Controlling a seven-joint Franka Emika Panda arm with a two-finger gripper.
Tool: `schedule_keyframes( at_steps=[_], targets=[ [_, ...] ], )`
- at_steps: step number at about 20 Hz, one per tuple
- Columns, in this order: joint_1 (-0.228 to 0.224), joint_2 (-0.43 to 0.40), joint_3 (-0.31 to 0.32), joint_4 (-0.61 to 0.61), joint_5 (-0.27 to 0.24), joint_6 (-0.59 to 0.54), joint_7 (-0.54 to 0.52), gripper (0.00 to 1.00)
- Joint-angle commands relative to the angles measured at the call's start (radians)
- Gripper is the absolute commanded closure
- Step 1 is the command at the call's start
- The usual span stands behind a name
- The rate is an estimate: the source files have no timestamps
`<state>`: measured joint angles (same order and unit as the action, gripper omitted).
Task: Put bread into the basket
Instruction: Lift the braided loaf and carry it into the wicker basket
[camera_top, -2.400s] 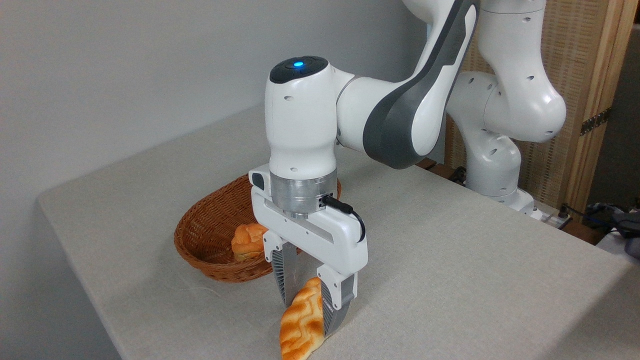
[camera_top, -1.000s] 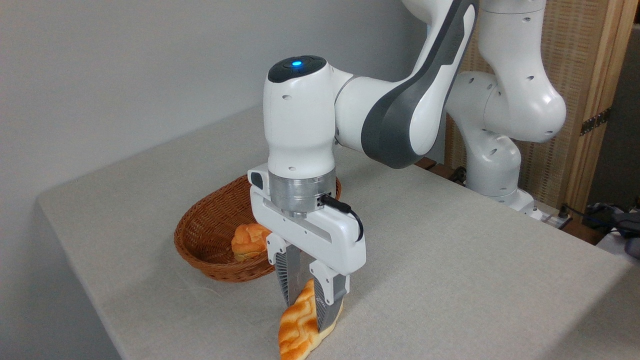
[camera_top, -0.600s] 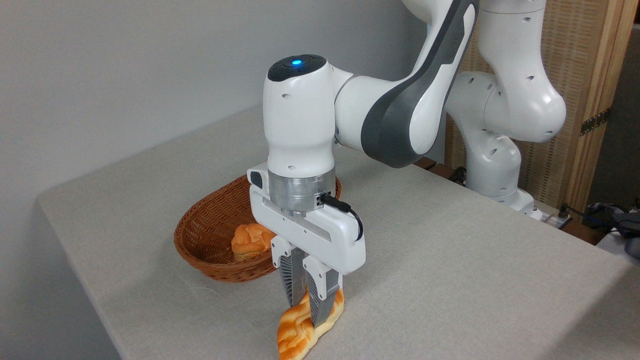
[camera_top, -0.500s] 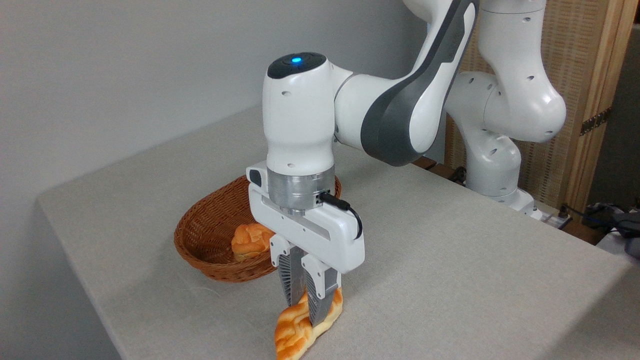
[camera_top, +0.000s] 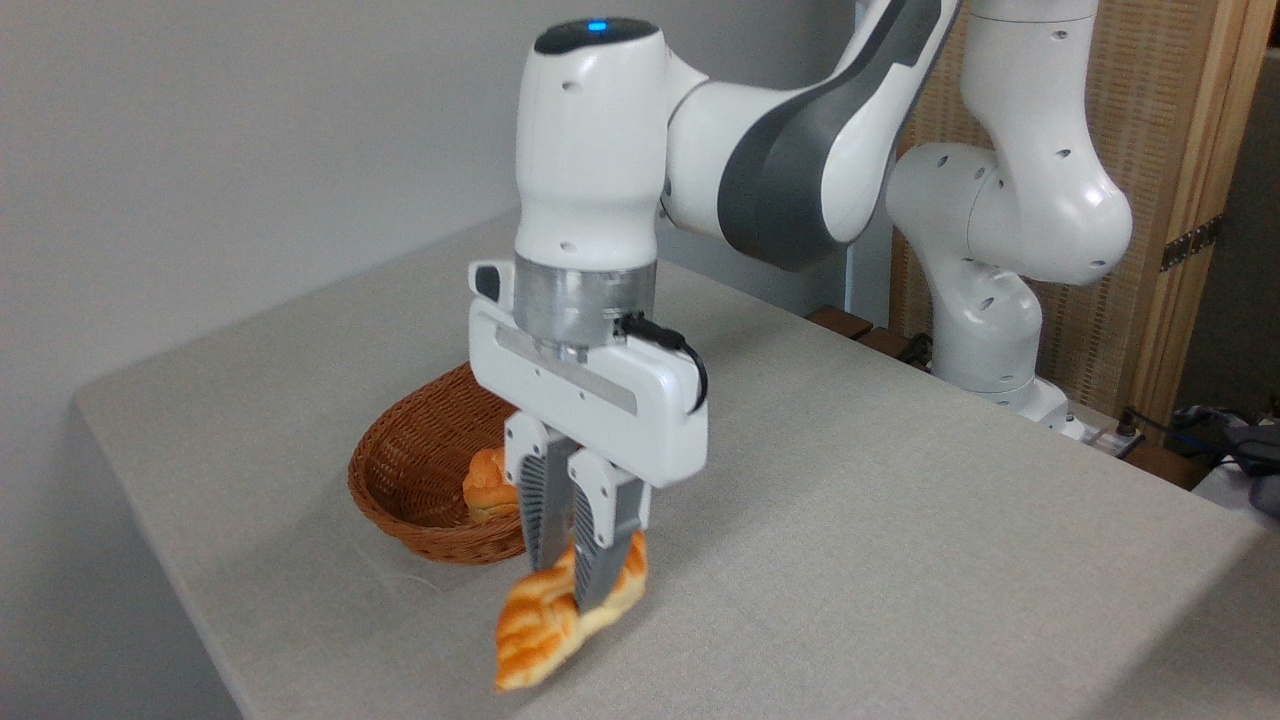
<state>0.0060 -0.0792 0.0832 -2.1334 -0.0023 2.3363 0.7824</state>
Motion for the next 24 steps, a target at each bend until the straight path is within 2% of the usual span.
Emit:
schedule_keyframes(
  at_steps=[1, 5, 9, 16, 21, 22, 23, 24],
  targets=[
    [-0.001, -0.031, -0.02, 0.012, -0.057, 0.008, 0.004, 0.61],
    [-0.001, -0.048, -0.071, 0.02, -0.113, 0.003, -0.003, 0.61],
    [-0.001, -0.07, -0.15, 0.026, -0.166, -0.04, -0.009, 0.61],
    [-0.001, -0.071, -0.293, 0.024, -0.171, -0.115, -0.067, 0.61],
    [-0.001, -0.071, -0.355, 0.024, -0.169, -0.186, -0.08, 0.57],
    [-0.001, -0.07, -0.37, 0.024, -0.169, -0.208, -0.078, 0.54],
    [-0.001, -0.07, -0.378, 0.024, -0.169, -0.233, -0.078, 0.46],
    [-0.001, -0.068, -0.382, 0.024, -0.169, -0.25, -0.077, 0.25]
  ],
)
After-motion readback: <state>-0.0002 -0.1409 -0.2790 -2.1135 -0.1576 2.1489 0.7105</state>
